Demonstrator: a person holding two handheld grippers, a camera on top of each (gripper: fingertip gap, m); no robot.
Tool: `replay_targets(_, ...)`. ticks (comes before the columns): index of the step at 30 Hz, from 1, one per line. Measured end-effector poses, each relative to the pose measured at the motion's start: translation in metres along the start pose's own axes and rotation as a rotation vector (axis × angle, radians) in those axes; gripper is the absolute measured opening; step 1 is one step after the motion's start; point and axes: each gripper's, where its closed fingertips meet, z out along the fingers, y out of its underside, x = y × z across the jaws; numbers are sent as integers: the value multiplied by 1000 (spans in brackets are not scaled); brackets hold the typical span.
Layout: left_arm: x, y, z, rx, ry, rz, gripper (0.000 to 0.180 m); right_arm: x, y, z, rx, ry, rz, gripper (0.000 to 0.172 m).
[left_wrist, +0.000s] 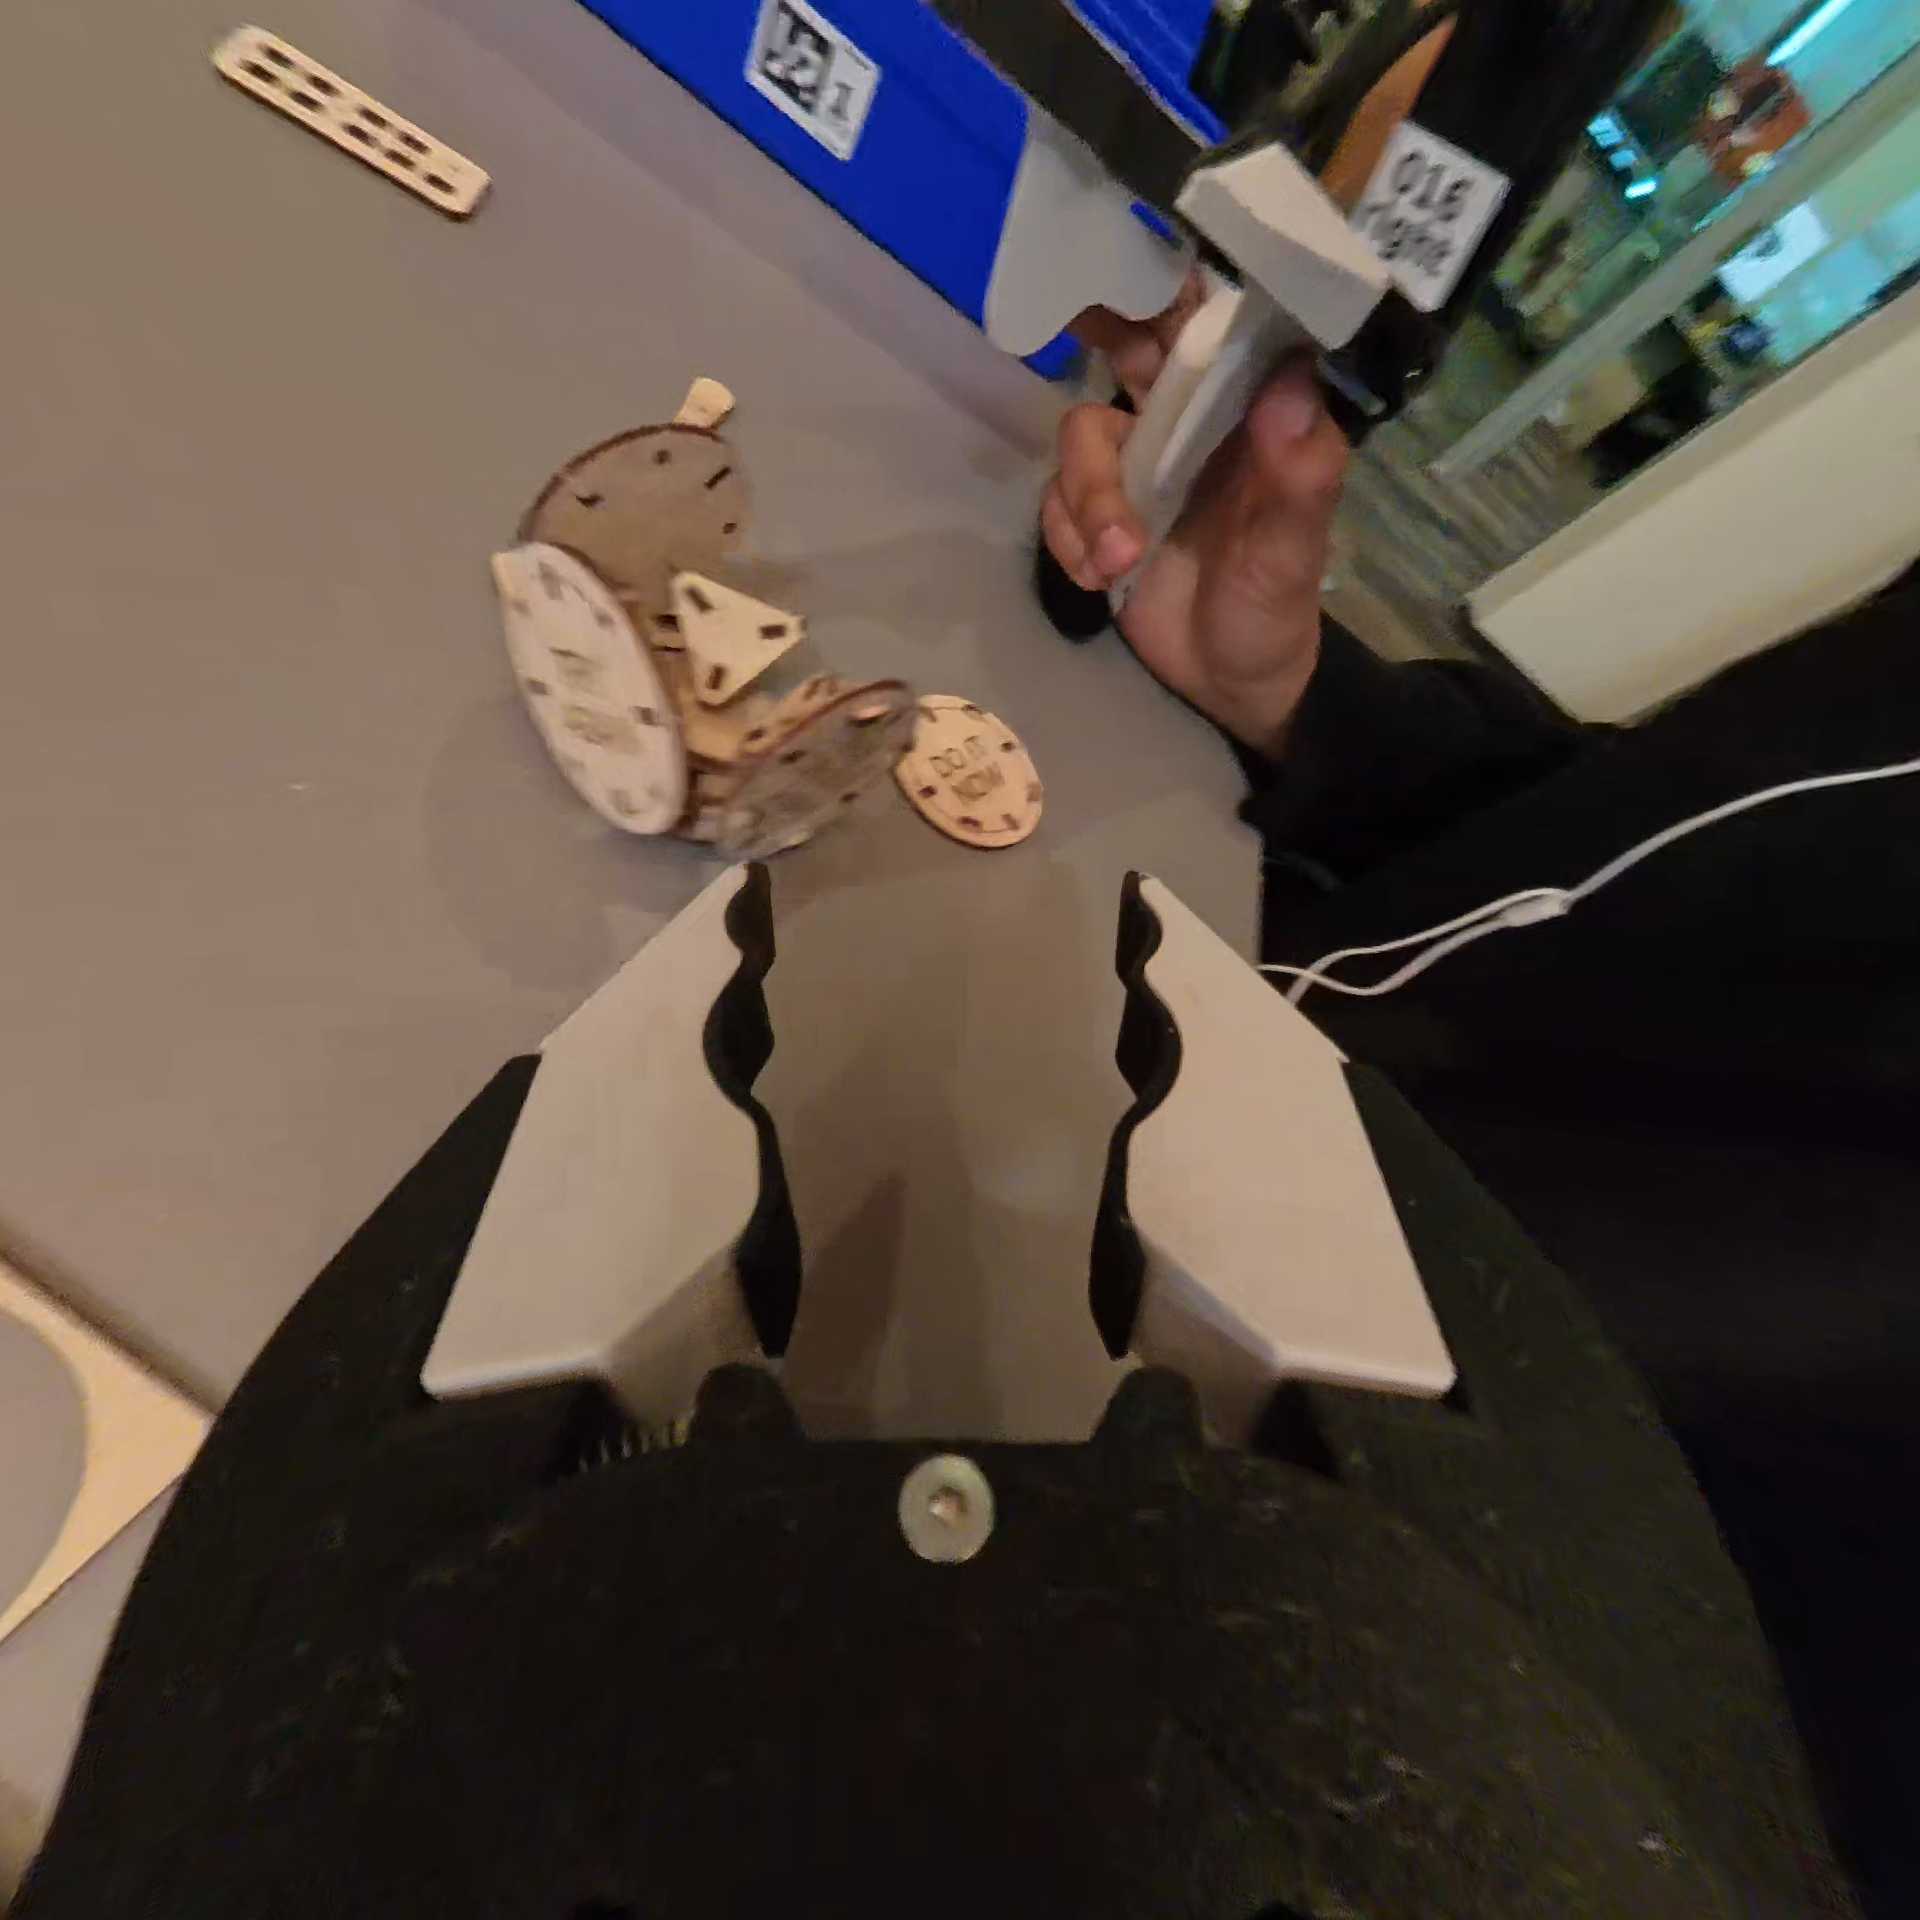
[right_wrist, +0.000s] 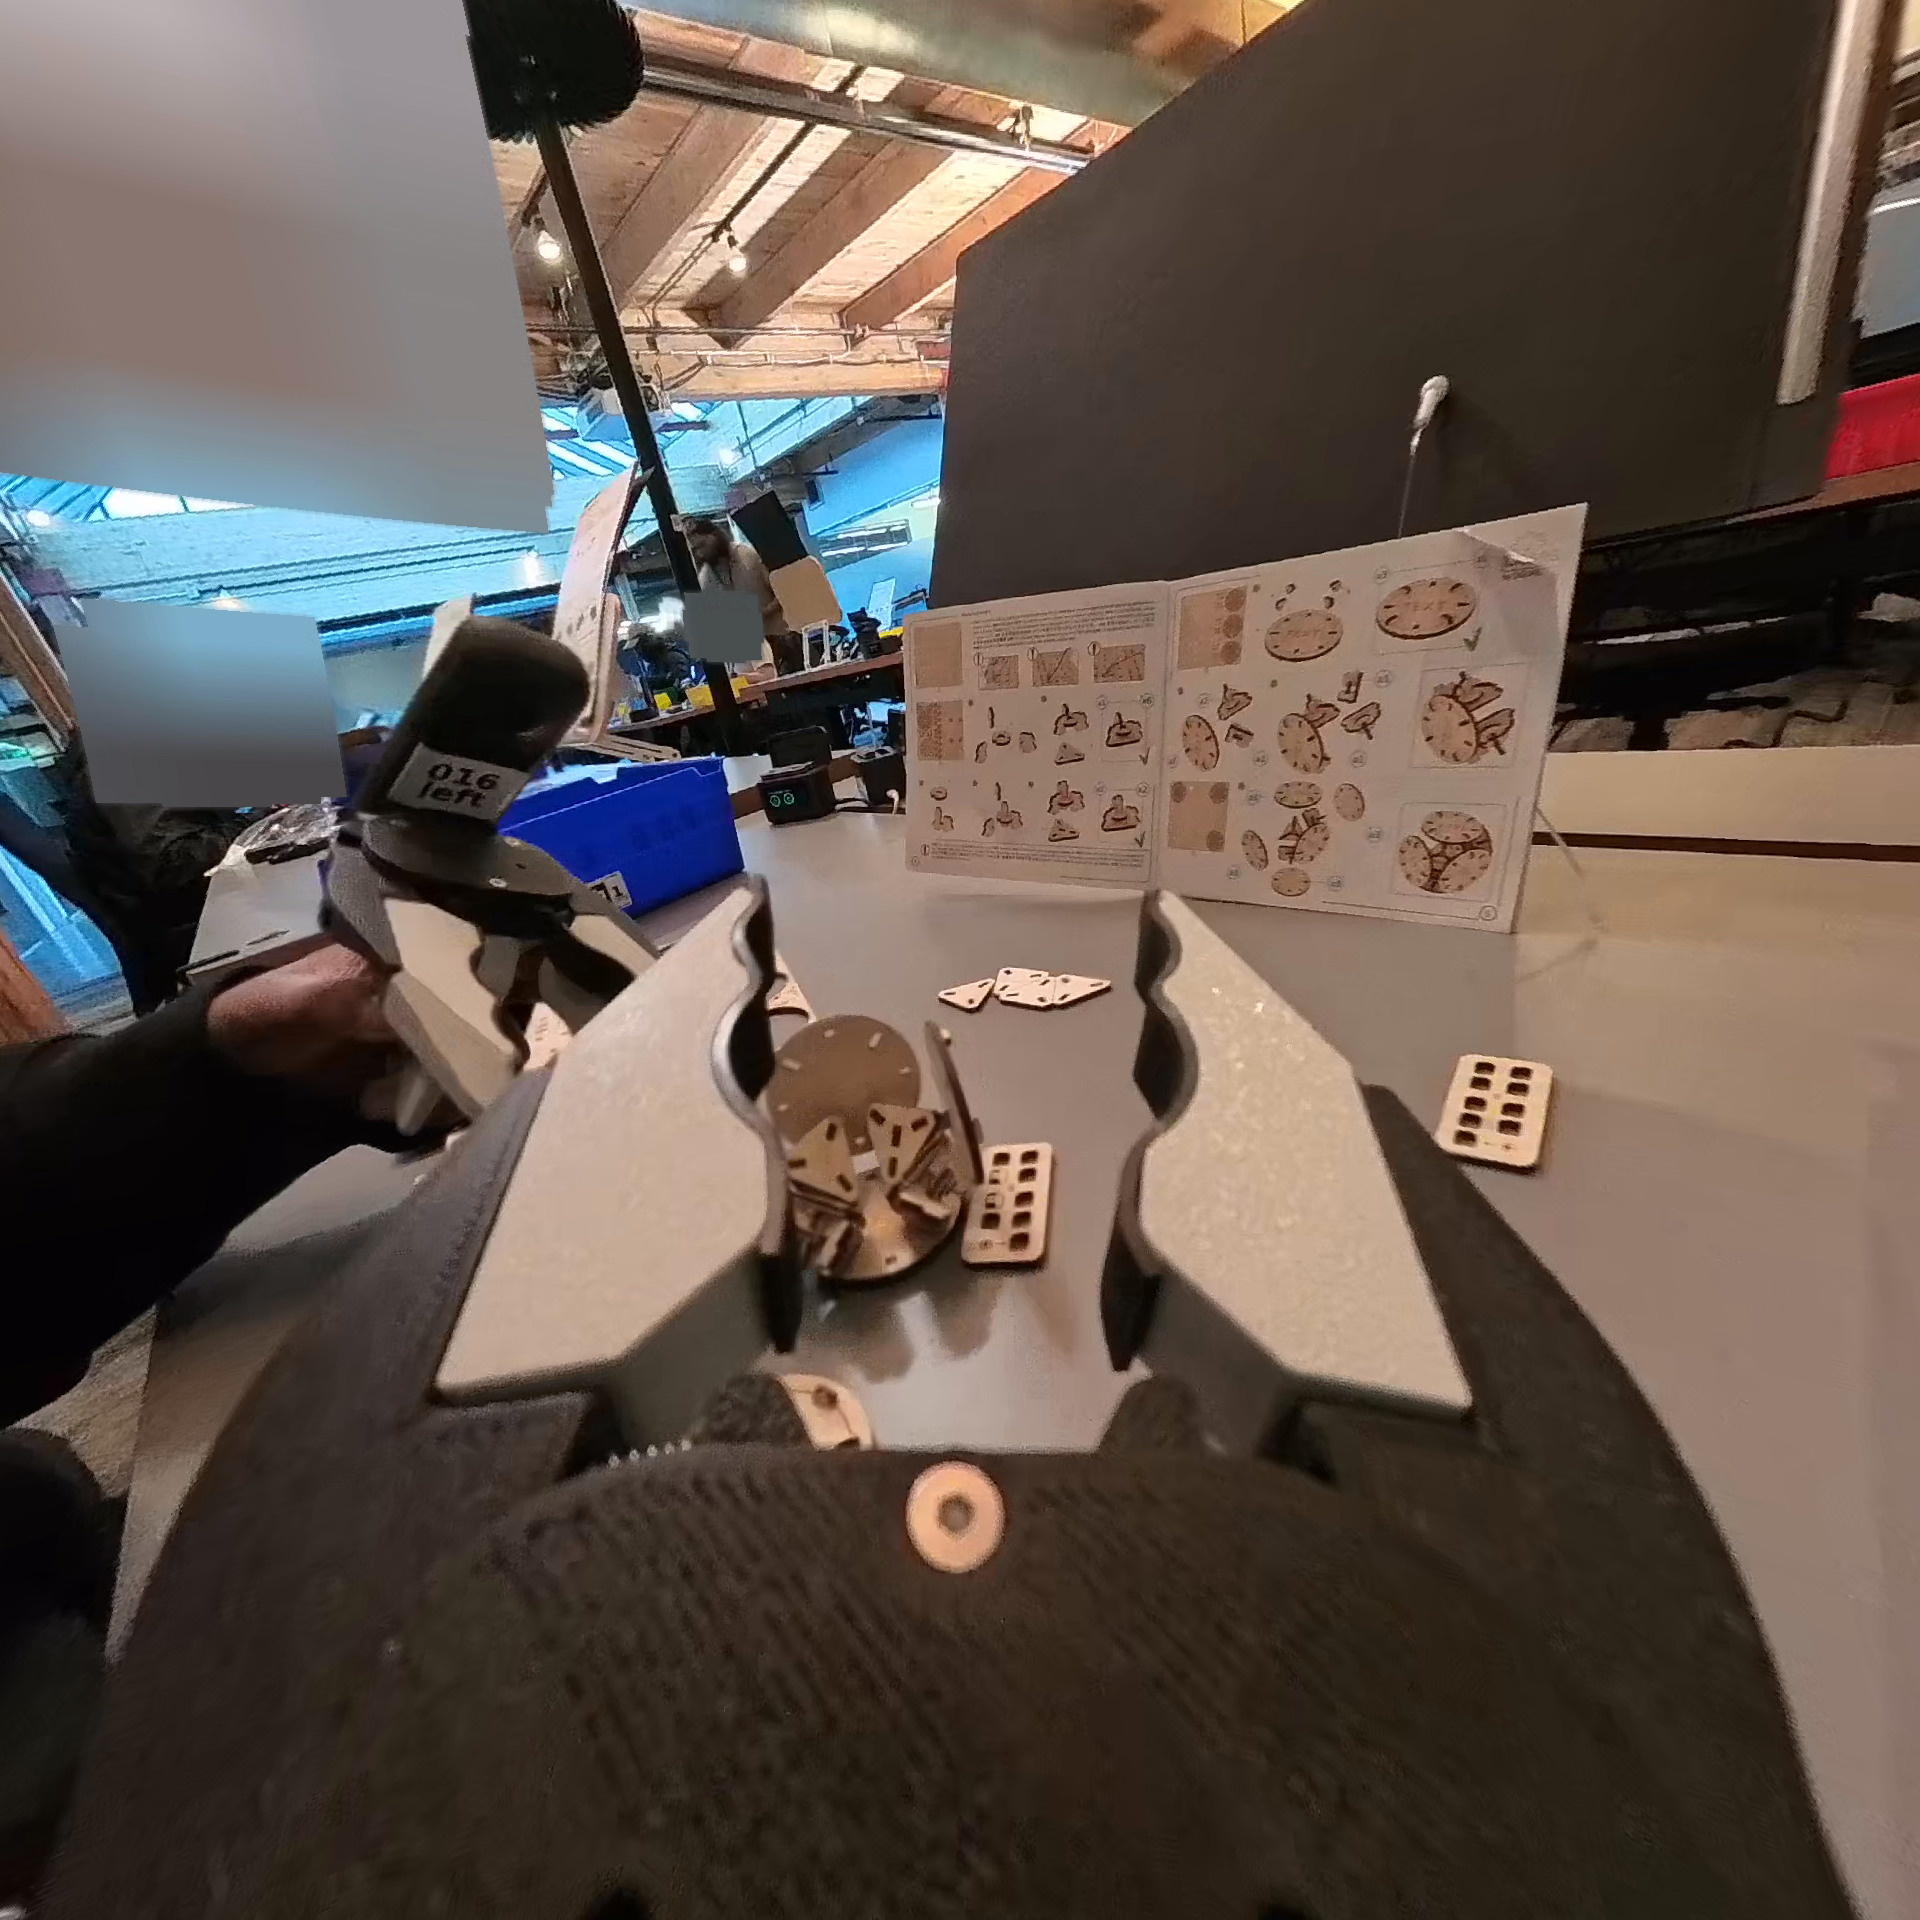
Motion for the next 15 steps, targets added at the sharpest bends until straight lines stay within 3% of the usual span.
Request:
replay_targets(4, -12, -7, -9, 52, -84, 32, 68, 0, -4, -6, 6, 25, 32, 70)
replay_targets(8, -12, -19, -14, 114, -125, 83, 71, -13, 6, -13, -112, -4, 107, 73)
replay_targets(15, -9, -41, -20, 257, -121, 103, 69, -56, 91, -34, -702, -161, 63, 86)
